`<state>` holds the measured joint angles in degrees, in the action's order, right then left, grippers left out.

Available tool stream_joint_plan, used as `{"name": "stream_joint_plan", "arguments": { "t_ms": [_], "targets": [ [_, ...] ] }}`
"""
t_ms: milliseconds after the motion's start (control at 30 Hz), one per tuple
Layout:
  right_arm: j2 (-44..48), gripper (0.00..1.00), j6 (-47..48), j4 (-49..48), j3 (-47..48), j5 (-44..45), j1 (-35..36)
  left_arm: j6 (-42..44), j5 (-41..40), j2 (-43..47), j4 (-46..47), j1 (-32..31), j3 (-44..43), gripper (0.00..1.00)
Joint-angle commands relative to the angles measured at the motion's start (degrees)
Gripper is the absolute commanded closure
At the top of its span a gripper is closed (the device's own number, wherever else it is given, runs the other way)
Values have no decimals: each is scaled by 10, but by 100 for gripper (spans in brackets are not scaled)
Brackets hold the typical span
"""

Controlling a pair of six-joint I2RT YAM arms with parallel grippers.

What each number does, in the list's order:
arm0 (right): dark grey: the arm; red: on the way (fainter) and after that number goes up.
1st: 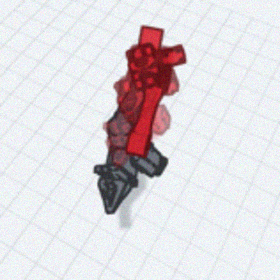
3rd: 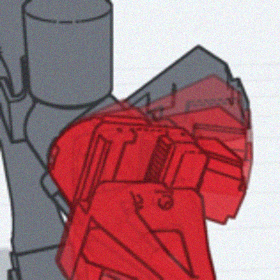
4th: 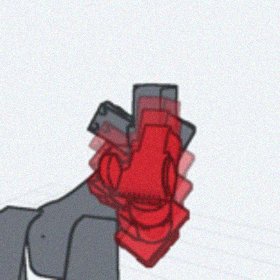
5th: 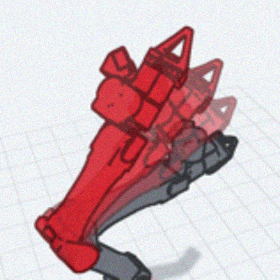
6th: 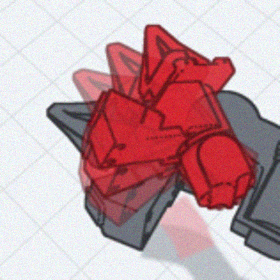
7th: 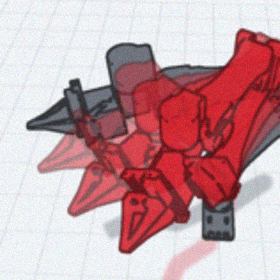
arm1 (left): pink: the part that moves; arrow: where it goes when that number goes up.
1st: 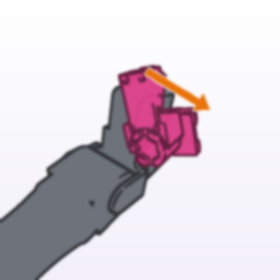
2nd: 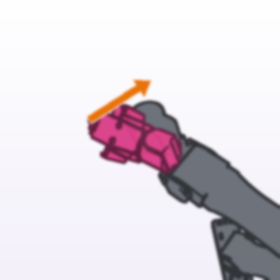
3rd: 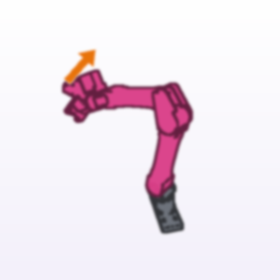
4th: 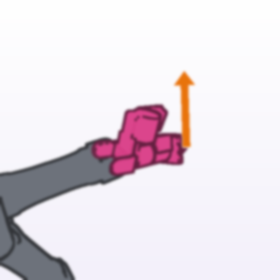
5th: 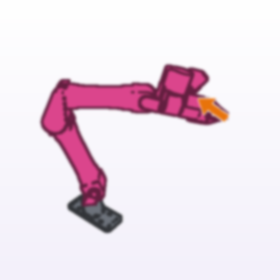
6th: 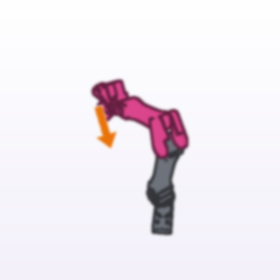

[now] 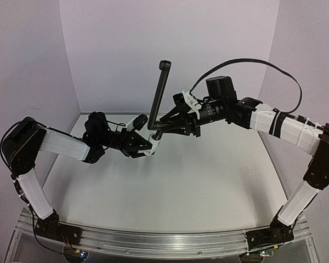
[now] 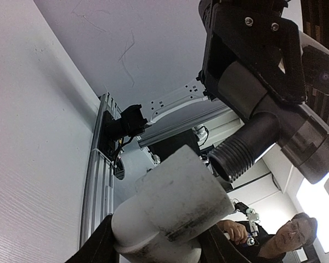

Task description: Install the water faucets

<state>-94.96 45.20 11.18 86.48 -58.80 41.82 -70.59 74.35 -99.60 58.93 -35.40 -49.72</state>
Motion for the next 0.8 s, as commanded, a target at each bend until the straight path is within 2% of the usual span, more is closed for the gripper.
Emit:
{"name": "stream_joint_plan", "arguments": {
  "t_ms": [0, 100, 167, 367, 567, 767],
  "targets": [
    [-4, 100, -12, -24, 31, -9, 1, 58, -5, 29, -57, 3, -23, 100],
    [-13, 100, -28, -22, 40, -1, 1, 149, -15, 50, -174, 3, -34, 100],
    [-17, 100, -34, -21, 47, -1, 1, 177, -16, 54, -209, 3, -36, 100],
    [-30, 100, -31, -5, 60, -8, 1, 183, -19, 62, -216, 3, -37, 100],
    [-36, 100, -30, 4, 61, -10, 3, 217, -29, 73, -264, 3, -42, 100],
    [-36, 100, -25, 4, 54, 5, 12, 217, -32, 75, -261, 3, -43, 100]
  ]
}}
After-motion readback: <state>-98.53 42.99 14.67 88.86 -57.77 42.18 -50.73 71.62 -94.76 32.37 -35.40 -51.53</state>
